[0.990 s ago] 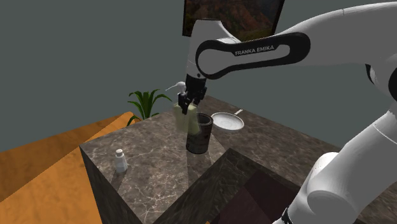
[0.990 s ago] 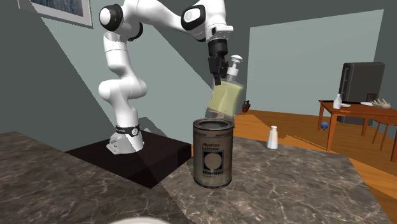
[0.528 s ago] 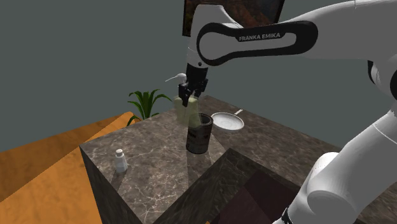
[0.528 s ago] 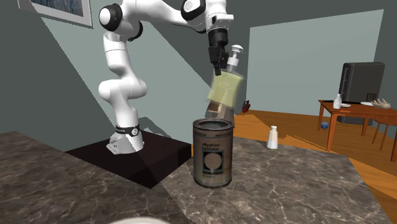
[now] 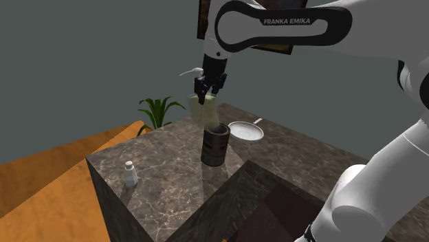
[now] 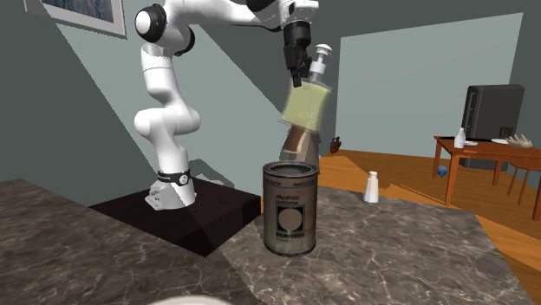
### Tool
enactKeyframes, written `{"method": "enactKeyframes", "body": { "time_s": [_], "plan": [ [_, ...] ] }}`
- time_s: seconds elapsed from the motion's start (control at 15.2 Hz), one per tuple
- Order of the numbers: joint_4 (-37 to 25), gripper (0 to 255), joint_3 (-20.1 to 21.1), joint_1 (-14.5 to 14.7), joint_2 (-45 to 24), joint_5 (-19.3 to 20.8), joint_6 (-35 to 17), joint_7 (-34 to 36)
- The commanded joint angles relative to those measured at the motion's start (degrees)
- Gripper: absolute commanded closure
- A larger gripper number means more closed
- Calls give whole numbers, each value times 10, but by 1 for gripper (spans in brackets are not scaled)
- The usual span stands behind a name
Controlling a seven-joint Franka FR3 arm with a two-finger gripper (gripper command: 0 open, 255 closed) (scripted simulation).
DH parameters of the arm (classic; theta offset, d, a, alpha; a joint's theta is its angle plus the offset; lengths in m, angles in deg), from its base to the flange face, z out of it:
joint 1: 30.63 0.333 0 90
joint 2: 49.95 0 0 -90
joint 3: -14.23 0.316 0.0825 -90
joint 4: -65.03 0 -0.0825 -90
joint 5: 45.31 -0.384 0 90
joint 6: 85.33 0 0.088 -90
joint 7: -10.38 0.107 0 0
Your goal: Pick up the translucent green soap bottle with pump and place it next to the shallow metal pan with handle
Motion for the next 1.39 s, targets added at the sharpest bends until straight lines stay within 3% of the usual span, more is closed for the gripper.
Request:
{"method": "enactKeyframes", "body": {
  "time_s": [0.0,0.2,0.73,1.32],
  "plan": [
    [-19,255,1,0,-4,1,16,0],
    [-39,255,1,0,-7,1,33,-1],
    [49,255,-73,-37,39,-4,-16,-110],
    [96,255,-157,-80,44,0,-65,-233]
  ]
}}
